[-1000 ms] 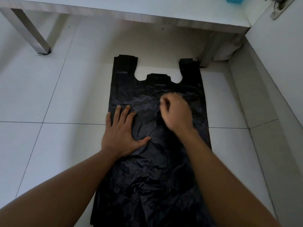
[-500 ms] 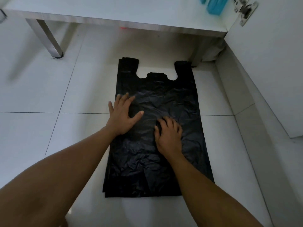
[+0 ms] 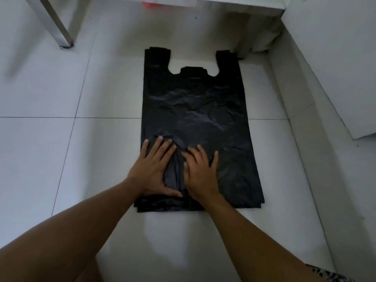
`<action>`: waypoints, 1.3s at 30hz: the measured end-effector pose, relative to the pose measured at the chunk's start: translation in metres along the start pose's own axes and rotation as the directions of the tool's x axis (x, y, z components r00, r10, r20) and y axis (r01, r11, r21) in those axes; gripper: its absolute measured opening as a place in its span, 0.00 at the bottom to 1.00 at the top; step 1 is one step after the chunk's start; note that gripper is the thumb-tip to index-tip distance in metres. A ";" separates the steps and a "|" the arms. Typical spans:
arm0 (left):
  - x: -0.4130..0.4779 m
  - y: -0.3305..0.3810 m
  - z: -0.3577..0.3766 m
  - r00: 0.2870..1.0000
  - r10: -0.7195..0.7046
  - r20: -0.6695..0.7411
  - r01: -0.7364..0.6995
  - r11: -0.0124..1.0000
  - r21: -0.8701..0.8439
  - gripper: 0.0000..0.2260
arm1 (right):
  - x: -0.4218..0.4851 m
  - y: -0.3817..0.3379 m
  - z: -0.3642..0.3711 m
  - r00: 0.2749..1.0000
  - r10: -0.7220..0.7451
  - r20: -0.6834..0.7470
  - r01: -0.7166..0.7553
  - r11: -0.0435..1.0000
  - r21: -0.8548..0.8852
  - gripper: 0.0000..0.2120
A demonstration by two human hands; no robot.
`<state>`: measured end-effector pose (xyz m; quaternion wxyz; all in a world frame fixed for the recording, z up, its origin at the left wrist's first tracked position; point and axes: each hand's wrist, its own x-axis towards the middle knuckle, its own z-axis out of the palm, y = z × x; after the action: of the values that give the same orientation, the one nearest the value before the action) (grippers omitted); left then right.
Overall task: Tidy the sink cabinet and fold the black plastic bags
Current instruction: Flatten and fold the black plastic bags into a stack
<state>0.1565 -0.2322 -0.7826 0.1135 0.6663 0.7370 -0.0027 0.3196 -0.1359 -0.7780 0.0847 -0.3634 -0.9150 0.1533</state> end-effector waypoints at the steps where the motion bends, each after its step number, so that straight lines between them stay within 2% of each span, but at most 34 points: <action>1: 0.000 -0.001 0.000 1.000 0.002 0.001 -0.002 1.000 -0.001 0.64 | -0.009 0.001 0.005 0.999 -0.018 0.040 0.019 0.999 -0.042 0.20; 4: 0.000 -0.001 -0.002 0.999 -0.012 0.035 0.011 1.000 0.015 0.69 | -0.015 0.036 -0.001 0.997 0.042 0.070 -0.036 0.996 -0.081 0.22; 7: -0.001 0.001 -0.007 0.998 -0.019 0.062 0.017 0.999 0.028 0.71 | -0.023 0.089 -0.024 0.989 0.134 0.056 -0.129 0.989 -0.077 0.27; 11: 0.000 0.002 -0.009 0.997 -0.021 0.072 0.019 0.999 0.030 0.71 | -0.039 0.146 -0.053 0.924 0.371 0.088 -0.352 0.918 -0.181 0.30; 13: -0.001 0.002 -0.008 0.997 -0.022 0.072 0.020 0.999 0.026 0.71 | -0.048 0.159 -0.060 0.919 0.385 0.083 -0.371 0.917 -0.145 0.30; 15: -0.001 0.002 -0.009 0.998 -0.020 0.067 0.018 1.000 0.019 0.71 | -0.043 0.158 -0.068 0.910 0.413 -0.031 -0.414 0.910 -0.025 0.28; 17: -0.001 0.002 -0.009 0.997 -0.020 0.069 0.019 1.000 0.014 0.71 | -0.022 0.145 -0.077 0.852 0.475 -0.219 -0.462 0.880 0.113 0.22; 18: 0.000 0.002 -0.008 0.997 -0.025 0.070 0.025 1.000 0.006 0.69 | -0.008 0.134 -0.080 0.846 0.445 -0.293 -0.430 0.895 0.120 0.19; 20: 0.003 0.001 -0.008 0.998 -0.042 0.050 0.046 0.997 -0.068 0.63 | 0.020 0.109 -0.076 0.911 0.261 -0.320 -0.273 0.962 0.010 0.16; 22: 0.006 -0.001 -0.013 0.997 -0.079 0.024 0.082 0.967 -0.242 0.55 | 0.040 0.084 -0.061 0.986 0.067 -0.154 -0.081 0.993 -0.089 0.15; 23: 0.008 -0.003 -0.018 0.994 -0.108 0.017 0.108 0.937 -0.332 0.53 | 0.045 0.074 -0.051 0.999 0.014 -0.045 -0.019 0.994 -0.107 0.16; 25: 0.015 -0.002 -0.031 0.985 -0.172 0.000 0.157 0.900 -0.407 0.49 | 0.046 0.065 -0.034 0.997 -0.005 0.078 0.014 0.994 -0.111 0.17; 28: 0.038 0.002 -0.046 0.951 -0.249 -0.183 0.191 0.939 -0.286 0.36 | 0.041 0.072 -0.024 0.999 0.001 0.045 0.004 0.995 -0.100 0.17; 31: 0.069 0.000 -0.047 0.910 -0.250 -0.330 0.191 0.961 -0.200 0.29 | 0.041 0.071 -0.024 0.999 -0.002 0.045 0.007 0.995 -0.101 0.19; 34: 0.093 -0.011 -0.042 0.906 -0.289 -0.307 0.250 0.955 -0.162 0.26 | 0.048 0.064 -0.027 0.999 0.040 0.031 -0.037 0.995 -0.090 0.19; 39: 0.124 -0.029 -0.035 0.898 -0.306 -0.317 0.283 0.952 -0.119 0.27 | 0.093 0.047 -0.029 0.992 0.019 -0.128 -0.021 1.000 -0.011 0.16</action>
<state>0.1120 -0.1084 -0.7740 0.0091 0.5337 0.8374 0.1180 0.2906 -0.0325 -0.7628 0.1393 -0.3822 -0.9049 0.1250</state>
